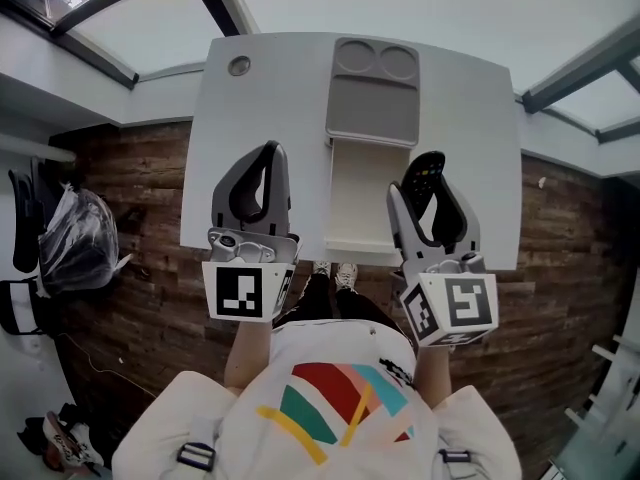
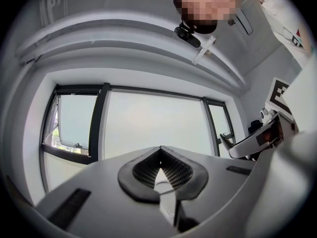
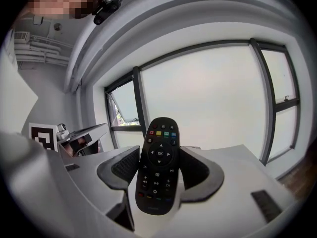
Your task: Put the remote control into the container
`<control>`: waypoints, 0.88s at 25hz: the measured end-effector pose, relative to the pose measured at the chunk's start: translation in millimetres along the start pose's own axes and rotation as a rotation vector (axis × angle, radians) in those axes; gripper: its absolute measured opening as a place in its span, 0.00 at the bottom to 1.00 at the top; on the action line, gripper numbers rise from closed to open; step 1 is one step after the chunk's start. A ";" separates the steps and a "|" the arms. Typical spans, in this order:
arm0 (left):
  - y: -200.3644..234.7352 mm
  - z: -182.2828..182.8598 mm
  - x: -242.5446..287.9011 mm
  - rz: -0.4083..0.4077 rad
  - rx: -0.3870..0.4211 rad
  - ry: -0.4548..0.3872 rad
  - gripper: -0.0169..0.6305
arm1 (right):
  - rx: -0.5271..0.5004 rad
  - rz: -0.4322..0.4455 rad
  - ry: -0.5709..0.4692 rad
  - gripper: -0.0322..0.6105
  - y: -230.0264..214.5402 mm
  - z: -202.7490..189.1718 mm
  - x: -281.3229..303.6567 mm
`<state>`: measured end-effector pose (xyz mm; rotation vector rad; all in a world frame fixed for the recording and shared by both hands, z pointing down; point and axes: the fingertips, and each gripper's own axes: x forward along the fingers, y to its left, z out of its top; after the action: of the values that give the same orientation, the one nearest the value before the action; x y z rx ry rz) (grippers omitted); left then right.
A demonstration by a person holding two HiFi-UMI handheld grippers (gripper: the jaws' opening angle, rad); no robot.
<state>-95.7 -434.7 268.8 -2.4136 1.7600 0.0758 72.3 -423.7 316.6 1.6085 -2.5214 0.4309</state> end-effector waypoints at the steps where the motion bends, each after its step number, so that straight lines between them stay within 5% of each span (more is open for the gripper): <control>1: 2.0 -0.4 4.8 -0.006 0.001 -0.005 0.04 | 0.006 -0.002 0.003 0.45 -0.6 0.9 5.4; 9: 20.3 -40.5 22.7 -0.021 -0.046 0.090 0.03 | 0.071 -0.012 0.079 0.45 -1.1 -16.8 38.5; 22: 16.2 -124.8 49.9 -0.105 -0.110 0.236 0.03 | 0.173 -0.105 0.351 0.45 -21.1 -117.4 79.2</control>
<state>-101.8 -505.6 384.0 -2.6866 1.7585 -0.1338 51.4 -465.5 452.0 1.5497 -2.1805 0.8561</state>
